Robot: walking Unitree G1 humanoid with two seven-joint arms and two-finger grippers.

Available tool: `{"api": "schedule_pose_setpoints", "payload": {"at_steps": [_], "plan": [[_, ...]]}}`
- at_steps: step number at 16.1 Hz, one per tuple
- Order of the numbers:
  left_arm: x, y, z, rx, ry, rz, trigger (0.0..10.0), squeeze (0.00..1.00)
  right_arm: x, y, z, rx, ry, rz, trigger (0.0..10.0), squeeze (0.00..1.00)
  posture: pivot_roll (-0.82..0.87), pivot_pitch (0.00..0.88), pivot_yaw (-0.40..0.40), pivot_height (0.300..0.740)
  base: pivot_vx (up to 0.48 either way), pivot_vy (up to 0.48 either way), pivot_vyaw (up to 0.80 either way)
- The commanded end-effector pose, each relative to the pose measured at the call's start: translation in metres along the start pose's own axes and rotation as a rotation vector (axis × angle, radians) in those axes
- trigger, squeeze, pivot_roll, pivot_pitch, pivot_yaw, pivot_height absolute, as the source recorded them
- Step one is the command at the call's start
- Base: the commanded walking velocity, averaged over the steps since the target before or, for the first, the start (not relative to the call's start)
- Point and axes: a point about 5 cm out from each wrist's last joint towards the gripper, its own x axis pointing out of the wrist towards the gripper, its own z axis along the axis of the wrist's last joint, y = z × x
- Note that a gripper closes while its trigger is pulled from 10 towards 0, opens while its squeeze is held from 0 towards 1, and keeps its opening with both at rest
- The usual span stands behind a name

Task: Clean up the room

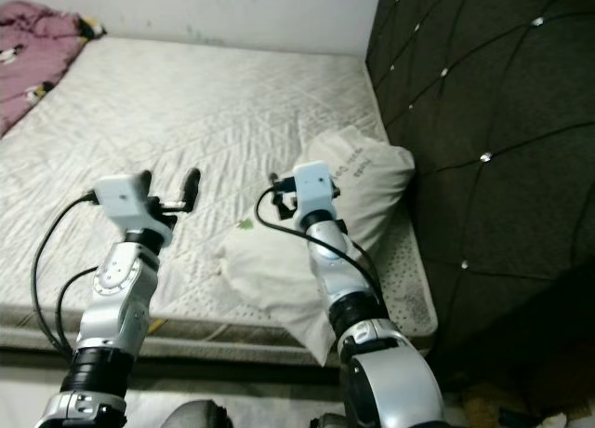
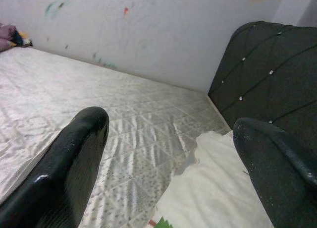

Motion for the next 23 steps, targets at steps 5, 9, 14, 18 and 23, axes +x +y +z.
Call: {"api": "schedule_pose_setpoints", "payload": {"at_steps": [5,9,14,18,23], "plan": [[0.005,-0.007,0.001,0.021,0.004,-0.020,10.0,0.00,0.002,-0.009,0.003,-0.003,-0.005,-0.026,10.0,0.00,0.07,0.000,-0.002,0.740,0.000,0.000,-0.80],[-0.009,0.005,-0.001,0.021,0.013,0.036,10.0,0.00,-0.004,-0.015,0.004,-0.006,-0.036,-0.029,10.0,0.00,0.06,0.000,0.005,0.740,0.000,0.000,-0.40],[-0.046,0.051,0.003,0.135,-0.012,0.225,10.0,0.00,-0.032,-0.040,0.000,-0.013,-0.063,-0.101,10.0,0.00,0.05,0.000,0.007,0.740,0.000,0.000,0.00],[-0.079,0.066,-0.005,0.163,0.074,0.298,10.0,0.00,-0.060,-0.060,-0.006,-0.010,-0.024,-0.187,10.0,0.00,0.06,0.007,0.003,0.740,0.000,0.000,0.00],[-0.080,0.057,-0.007,0.113,0.088,0.244,10.0,0.00,-0.066,-0.051,-0.012,-0.004,0.010,-0.199,10.0,0.00,0.06,0.008,0.008,0.740,0.000,0.000,0.00]]}}
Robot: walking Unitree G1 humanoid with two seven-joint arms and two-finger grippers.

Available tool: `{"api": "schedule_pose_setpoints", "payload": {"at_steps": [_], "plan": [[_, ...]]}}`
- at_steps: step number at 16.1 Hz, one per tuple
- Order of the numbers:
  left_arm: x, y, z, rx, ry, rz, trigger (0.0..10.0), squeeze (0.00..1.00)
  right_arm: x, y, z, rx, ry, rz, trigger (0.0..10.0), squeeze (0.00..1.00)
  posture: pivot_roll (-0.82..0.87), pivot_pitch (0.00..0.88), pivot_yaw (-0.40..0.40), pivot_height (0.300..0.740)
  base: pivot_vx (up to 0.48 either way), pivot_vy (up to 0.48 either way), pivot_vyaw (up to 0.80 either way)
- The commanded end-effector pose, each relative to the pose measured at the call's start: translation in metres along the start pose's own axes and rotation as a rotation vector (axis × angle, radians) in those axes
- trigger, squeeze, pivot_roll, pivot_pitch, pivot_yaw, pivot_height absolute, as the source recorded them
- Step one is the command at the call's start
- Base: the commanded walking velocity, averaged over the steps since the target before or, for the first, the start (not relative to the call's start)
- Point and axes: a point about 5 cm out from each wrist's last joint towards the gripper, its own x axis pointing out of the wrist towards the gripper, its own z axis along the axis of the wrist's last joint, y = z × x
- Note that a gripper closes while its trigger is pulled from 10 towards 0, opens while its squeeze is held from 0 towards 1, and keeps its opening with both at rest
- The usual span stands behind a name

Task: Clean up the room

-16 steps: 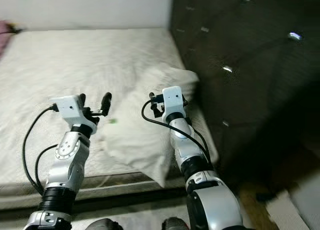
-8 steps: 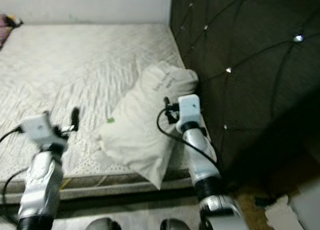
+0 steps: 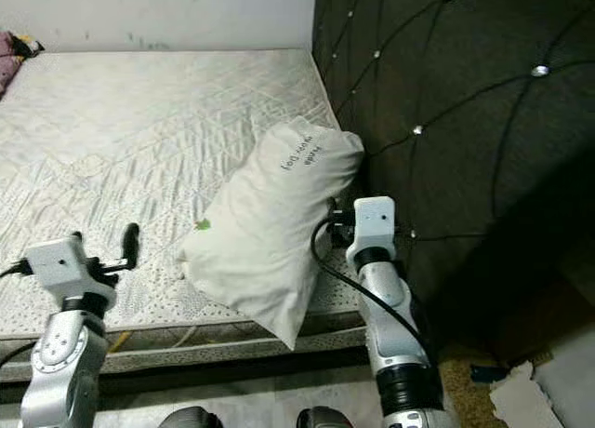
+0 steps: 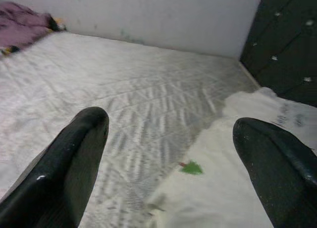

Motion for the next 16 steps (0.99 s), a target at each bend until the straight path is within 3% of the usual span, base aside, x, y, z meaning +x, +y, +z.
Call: {"api": "schedule_pose_setpoints", "payload": {"at_steps": [1,8,16], "plan": [[0.0013,-0.0022,0.0049,-0.009,-0.008,-0.019,10.0,0.00,0.0025,0.0001,0.0055,0.004,-0.003,-0.009,10.0,0.00,0.06,0.008,0.008,0.740,0.000,0.000,0.00],[0.0009,-0.0041,0.0069,-0.020,0.002,-0.027,10.0,0.00,0.0013,0.0007,0.0058,0.006,0.024,-0.005,10.0,0.00,0.07,0.016,0.010,0.740,0.000,0.000,-0.80],[0.0042,-0.0040,0.0116,-0.023,-0.005,-0.014,10.0,0.00,0.0062,0.0079,0.0117,-0.015,0.016,0.048,10.0,0.00,0.07,0.043,0.008,0.740,0.000,0.000,0.00]]}}
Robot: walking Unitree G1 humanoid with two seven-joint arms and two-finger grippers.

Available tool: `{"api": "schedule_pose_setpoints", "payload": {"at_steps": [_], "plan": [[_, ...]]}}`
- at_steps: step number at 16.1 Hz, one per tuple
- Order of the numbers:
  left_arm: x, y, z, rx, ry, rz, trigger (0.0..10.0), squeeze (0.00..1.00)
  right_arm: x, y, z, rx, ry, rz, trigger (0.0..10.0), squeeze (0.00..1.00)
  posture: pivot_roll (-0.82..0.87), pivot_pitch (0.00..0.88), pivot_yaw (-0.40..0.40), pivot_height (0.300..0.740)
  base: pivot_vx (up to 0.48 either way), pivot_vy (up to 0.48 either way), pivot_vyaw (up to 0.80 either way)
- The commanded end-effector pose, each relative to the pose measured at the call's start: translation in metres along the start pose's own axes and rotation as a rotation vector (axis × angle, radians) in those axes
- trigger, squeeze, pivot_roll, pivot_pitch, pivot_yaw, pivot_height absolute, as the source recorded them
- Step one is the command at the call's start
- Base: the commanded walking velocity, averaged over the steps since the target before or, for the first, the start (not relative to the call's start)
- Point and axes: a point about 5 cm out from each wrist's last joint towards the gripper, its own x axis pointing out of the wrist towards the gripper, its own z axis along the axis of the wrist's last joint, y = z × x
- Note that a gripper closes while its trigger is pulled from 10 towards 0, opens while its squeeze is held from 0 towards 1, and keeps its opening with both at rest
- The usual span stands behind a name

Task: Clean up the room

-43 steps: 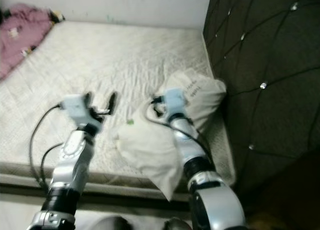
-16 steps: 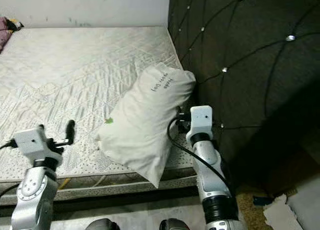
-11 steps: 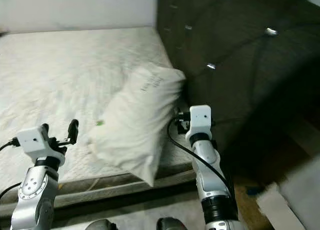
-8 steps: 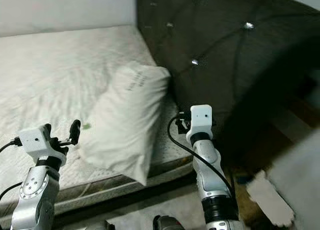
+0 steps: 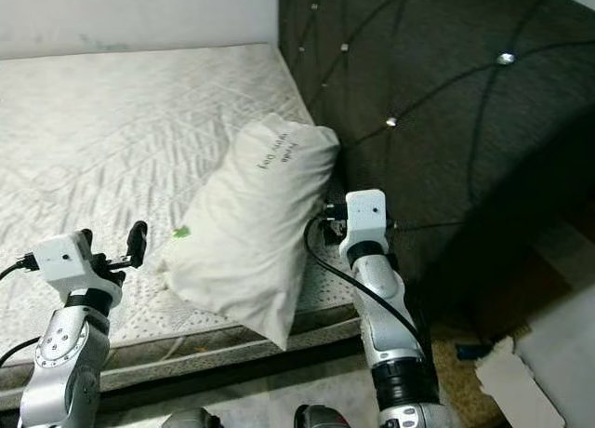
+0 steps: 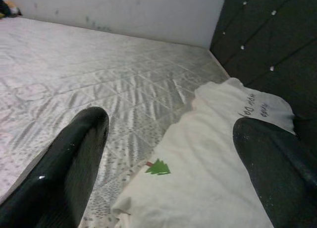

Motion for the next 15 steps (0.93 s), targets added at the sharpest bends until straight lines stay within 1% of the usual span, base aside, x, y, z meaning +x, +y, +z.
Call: {"api": "schedule_pose_setpoints", "payload": {"at_steps": [1,5,7,10,12,15], "plan": [[0.002,-0.002,0.007,0.001,-0.021,-0.004,10.0,0.00,0.001,0.001,0.004,-0.008,-0.004,0.017,10.0,0.00,0.07,0.047,0.006,0.740,0.000,0.000,0.00],[0.000,-0.002,0.007,-0.004,-0.017,-0.003,10.0,0.00,0.003,0.005,0.002,0.012,0.014,0.049,10.0,0.00,0.07,0.061,0.002,0.740,0.000,0.000,0.00],[-0.001,-0.003,0.007,-0.007,-0.012,-0.004,10.0,0.00,0.002,0.007,0.001,0.004,0.023,0.066,10.0,0.00,0.07,0.068,0.001,0.740,0.000,0.000,0.00],[-0.003,-0.004,0.006,-0.010,-0.006,-0.007,10.0,0.00,0.003,0.016,0.003,-0.024,0.015,0.132,10.0,0.00,0.07,0.079,0.000,0.740,0.000,0.000,0.00],[-0.005,-0.002,0.007,-0.003,-0.001,-0.006,10.0,0.00,0.004,0.019,0.005,-0.005,0.011,0.137,10.0,0.00,0.08,0.086,-0.001,0.740,0.000,0.000,0.00],[-0.009,0.000,0.006,-0.001,0.007,0.001,10.0,0.00,-0.001,0.023,0.003,0.007,0.016,0.155,10.0,0.00,0.08,0.097,-0.002,0.740,0.000,0.000,0.00]]}}
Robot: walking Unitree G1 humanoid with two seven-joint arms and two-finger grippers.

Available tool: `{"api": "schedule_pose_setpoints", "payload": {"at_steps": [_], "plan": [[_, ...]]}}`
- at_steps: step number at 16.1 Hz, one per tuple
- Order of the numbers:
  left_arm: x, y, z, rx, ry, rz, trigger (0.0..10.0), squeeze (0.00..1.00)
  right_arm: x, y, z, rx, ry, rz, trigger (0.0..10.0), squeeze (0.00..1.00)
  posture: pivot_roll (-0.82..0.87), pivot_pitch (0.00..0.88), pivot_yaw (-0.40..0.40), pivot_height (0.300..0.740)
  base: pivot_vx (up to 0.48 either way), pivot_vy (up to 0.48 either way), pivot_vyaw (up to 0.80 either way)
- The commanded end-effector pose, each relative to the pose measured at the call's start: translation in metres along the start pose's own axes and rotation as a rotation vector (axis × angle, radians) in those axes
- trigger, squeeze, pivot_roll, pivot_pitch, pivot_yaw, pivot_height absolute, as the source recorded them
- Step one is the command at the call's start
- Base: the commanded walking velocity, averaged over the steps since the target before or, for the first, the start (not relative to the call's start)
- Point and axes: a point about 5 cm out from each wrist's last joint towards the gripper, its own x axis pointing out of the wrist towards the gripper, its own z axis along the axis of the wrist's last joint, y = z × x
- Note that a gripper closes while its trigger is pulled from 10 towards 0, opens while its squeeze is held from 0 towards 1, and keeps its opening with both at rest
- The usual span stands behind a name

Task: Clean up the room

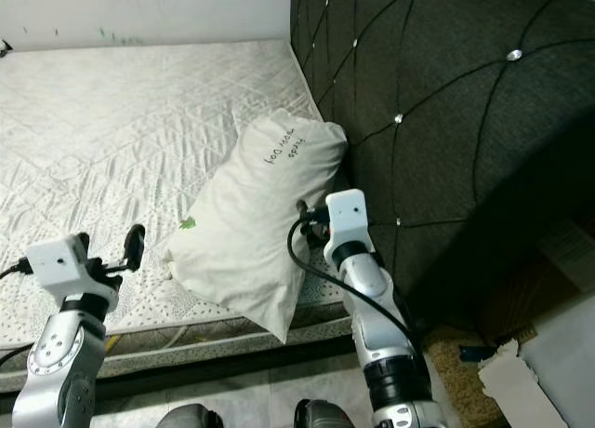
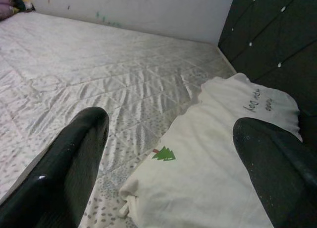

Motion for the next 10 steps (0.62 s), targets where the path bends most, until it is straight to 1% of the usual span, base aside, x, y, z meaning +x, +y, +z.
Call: {"api": "schedule_pose_setpoints", "payload": {"at_steps": [1,7,10], "plan": [[-0.0011,-0.0011,0.0027,0.004,-0.004,-0.002,10.0,0.00,-0.0010,0.0021,0.0042,0.006,-0.011,0.018,10.0,0.00,0.08,0.099,-0.001,0.725,0.000,0.000,0.00],[0.0023,-0.0047,0.0033,0.017,-0.002,-0.023,10.0,0.00,-0.0013,0.0018,0.0041,0.011,-0.015,0.020,10.0,0.00,0.08,0.091,0.004,0.655,0.000,0.000,0.00],[0.0042,-0.0050,0.0045,0.022,-0.011,-0.014,10.0,0.00,-0.0006,0.0014,0.0042,0.005,-0.016,0.019,10.0,0.00,0.08,0.086,0.002,0.655,0.000,0.000,0.00]]}}
